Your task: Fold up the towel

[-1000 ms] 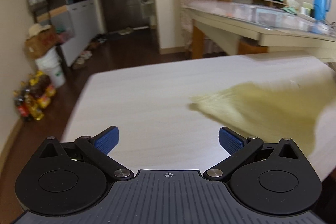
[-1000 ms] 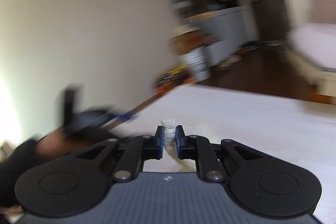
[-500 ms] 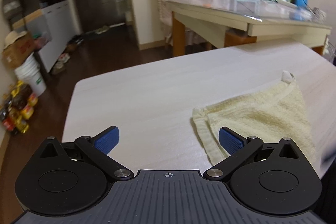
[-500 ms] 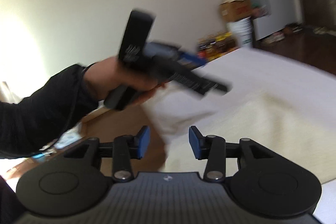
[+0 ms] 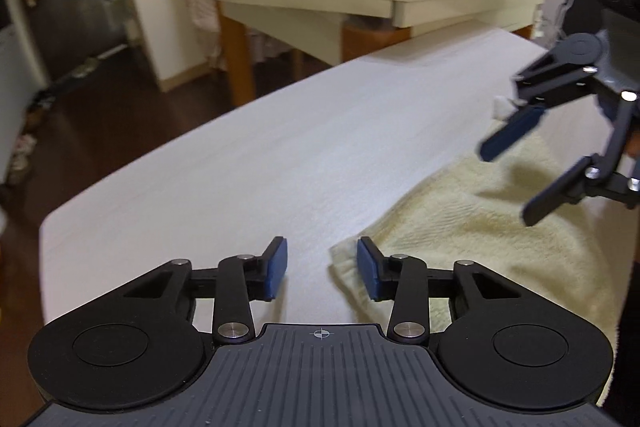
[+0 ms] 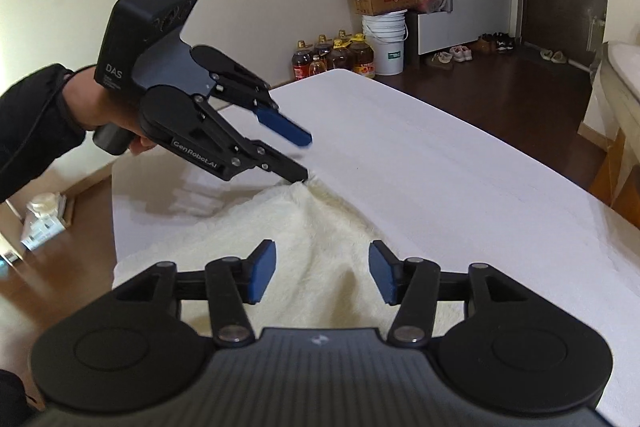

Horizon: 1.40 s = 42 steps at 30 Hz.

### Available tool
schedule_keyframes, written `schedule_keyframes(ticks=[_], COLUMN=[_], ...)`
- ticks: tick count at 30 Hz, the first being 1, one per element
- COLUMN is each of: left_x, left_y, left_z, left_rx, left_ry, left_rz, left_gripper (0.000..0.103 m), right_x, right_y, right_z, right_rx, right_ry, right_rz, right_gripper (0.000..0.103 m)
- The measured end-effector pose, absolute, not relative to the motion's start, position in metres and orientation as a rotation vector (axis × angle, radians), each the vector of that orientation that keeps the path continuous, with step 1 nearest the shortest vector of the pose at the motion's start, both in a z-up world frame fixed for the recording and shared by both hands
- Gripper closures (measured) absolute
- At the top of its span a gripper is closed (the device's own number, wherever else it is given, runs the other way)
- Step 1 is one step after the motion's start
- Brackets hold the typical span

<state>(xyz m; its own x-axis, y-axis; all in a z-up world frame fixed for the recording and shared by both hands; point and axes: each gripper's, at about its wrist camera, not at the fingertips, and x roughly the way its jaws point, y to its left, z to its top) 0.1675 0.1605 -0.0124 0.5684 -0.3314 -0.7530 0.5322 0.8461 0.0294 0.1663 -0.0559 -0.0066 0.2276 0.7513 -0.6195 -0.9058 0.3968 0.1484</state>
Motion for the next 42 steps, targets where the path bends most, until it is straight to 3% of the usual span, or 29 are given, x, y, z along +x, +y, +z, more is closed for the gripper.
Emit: schedule_keyframes(ticks=[2,4,8,10,11,20,29,38,42], left_x=[0.169,0.169,0.165,0.162,0.162,0.205,0.233,0.192,0.172], left_y=[0.157,0.153,0.148,0.143,0.142,0.136,0.122,0.14,0.139], left_z=[-0.014,-0.016,-0.017,-0.017,-0.017,-0.009,-0.013,0.004,0.006], left_rx=[0.271,0.276,0.279,0.303,0.306,0.305,0.337,0.247,0.236], left_ry=[0.835,0.848,0.861,0.849,0.839,0.786,0.798,0.77,0.761], left_rz=[-0.541,-0.567,-0.597,-0.575,-0.568,-0.502,-0.48,-0.466,-0.479], left_gripper=[0.067,0.083,0.088,0.088,0.088,0.088,0.087,0.066,0.056], right_x=[0.171,0.173,0.186,0.193,0.196,0.204,0.214,0.169,0.123], right_y=[-0.058,-0.057,-0.051,-0.046,-0.043,-0.091,-0.131,-0.153,-0.161], right_z=[-0.008,-0.009,-0.015,-0.021,-0.022,-0.001,-0.002,0.02,0.023], right_rx=[-0.268,-0.279,-0.279,-0.285,-0.289,-0.27,-0.21,-0.168,-0.295], right_ry=[0.688,0.701,0.732,0.755,0.764,0.634,0.688,0.643,0.62], right_rz=[1.17,1.185,1.201,1.208,1.211,1.076,1.005,1.181,1.333], right_gripper=[0.042,0.042,0.047,0.066,0.087,0.091,0.09,0.09,0.09])
